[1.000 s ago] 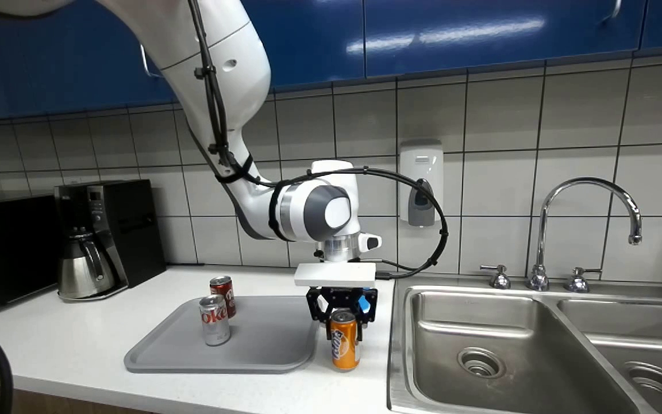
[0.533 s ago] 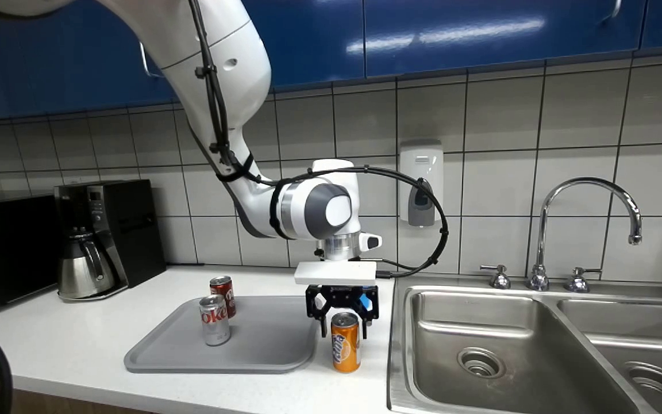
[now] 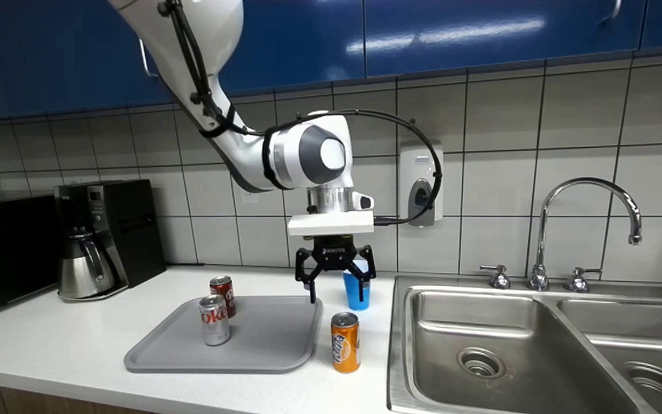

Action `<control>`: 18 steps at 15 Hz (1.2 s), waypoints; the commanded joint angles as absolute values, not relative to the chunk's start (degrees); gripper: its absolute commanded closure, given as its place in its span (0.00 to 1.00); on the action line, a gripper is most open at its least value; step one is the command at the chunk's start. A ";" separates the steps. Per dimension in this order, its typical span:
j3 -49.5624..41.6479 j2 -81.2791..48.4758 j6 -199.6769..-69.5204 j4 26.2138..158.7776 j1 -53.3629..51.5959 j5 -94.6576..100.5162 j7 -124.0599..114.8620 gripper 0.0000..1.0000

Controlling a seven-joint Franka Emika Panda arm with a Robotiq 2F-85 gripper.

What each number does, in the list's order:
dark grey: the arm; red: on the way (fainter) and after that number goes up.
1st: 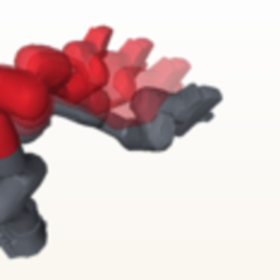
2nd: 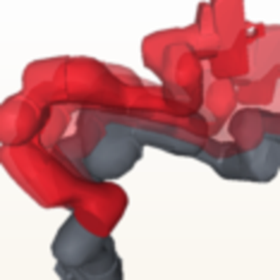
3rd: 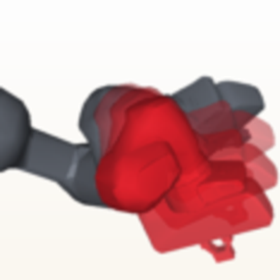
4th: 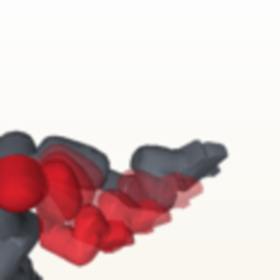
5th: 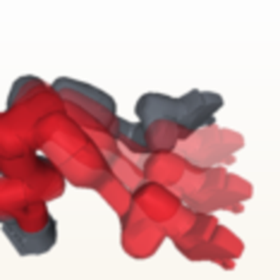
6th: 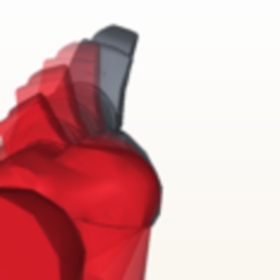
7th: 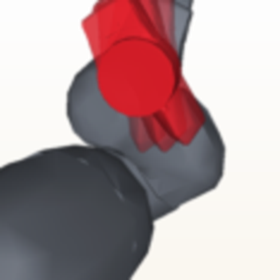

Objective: Move the orange can to the right the gray can to the left and the red can forward from the tray

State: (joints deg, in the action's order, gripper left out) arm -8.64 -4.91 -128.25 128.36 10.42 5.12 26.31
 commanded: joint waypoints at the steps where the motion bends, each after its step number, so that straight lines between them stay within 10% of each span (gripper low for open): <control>1: -8.07 -2.53 -125.35 128.09 9.46 7.13 26.47 0.00; 18: -0.21 -3.69 -135.91 129.74 0.24 -2.22 20.36 0.00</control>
State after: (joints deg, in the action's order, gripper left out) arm -2.01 -3.88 -133.88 129.01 1.40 -2.72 22.80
